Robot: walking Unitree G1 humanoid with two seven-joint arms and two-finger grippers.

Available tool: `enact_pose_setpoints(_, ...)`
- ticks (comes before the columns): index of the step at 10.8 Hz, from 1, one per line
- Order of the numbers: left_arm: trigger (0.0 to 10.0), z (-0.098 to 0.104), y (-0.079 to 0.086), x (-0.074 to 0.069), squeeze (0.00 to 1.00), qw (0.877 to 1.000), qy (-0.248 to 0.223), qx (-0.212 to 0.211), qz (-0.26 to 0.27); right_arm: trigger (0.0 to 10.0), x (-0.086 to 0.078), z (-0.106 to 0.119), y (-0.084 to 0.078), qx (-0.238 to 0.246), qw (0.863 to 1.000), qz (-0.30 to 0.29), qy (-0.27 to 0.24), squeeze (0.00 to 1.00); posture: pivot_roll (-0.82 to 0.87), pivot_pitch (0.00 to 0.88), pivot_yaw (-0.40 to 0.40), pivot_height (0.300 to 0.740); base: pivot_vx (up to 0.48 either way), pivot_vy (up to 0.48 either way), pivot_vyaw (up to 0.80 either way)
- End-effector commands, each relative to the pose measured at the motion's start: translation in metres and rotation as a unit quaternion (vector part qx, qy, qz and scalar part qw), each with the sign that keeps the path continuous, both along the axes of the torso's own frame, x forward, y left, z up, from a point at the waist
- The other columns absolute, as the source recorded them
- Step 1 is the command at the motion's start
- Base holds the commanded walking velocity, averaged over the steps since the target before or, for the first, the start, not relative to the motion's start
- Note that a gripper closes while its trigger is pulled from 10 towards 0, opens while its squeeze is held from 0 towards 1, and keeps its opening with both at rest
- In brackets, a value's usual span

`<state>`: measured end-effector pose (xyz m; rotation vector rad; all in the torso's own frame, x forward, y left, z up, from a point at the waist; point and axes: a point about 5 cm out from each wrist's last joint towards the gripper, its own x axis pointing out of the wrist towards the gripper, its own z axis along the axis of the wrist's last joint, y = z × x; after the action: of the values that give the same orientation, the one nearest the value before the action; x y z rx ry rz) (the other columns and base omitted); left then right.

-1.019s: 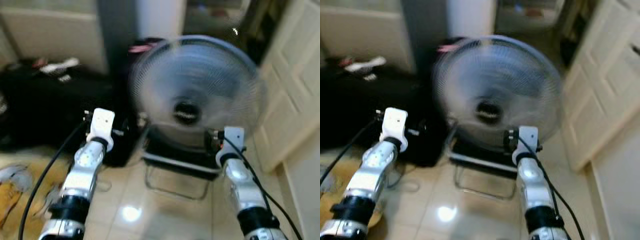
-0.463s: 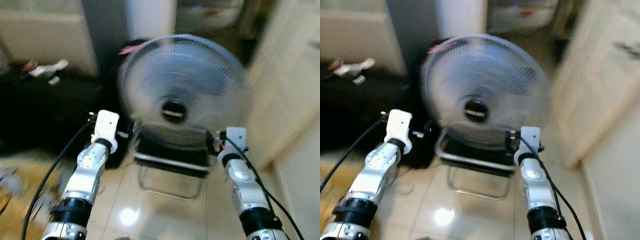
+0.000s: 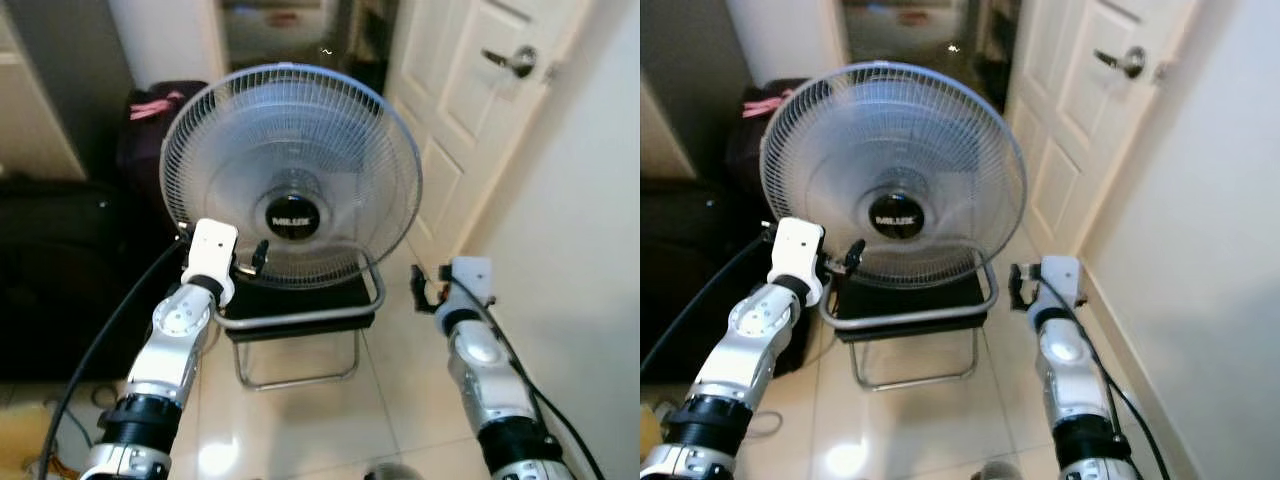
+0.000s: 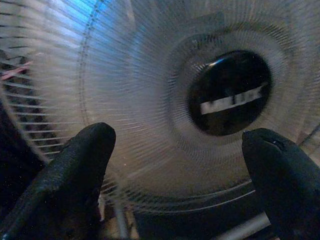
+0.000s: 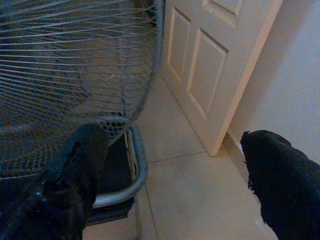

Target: Clean up the room

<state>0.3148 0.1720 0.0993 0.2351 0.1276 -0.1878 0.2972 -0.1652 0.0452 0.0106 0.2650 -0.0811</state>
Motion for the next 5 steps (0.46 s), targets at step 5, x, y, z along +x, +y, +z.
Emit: enact_pose_setpoints(5,10.0,0.0011,0.0026,0.0025,0.00,1.000,0.001,0.015,0.013,10.0,0.0105,0.0123,0.0047,-0.006,0.999,0.039,-0.023,0.00,-0.08,0.000,0.024,0.740,0.000,0.000,0.00)
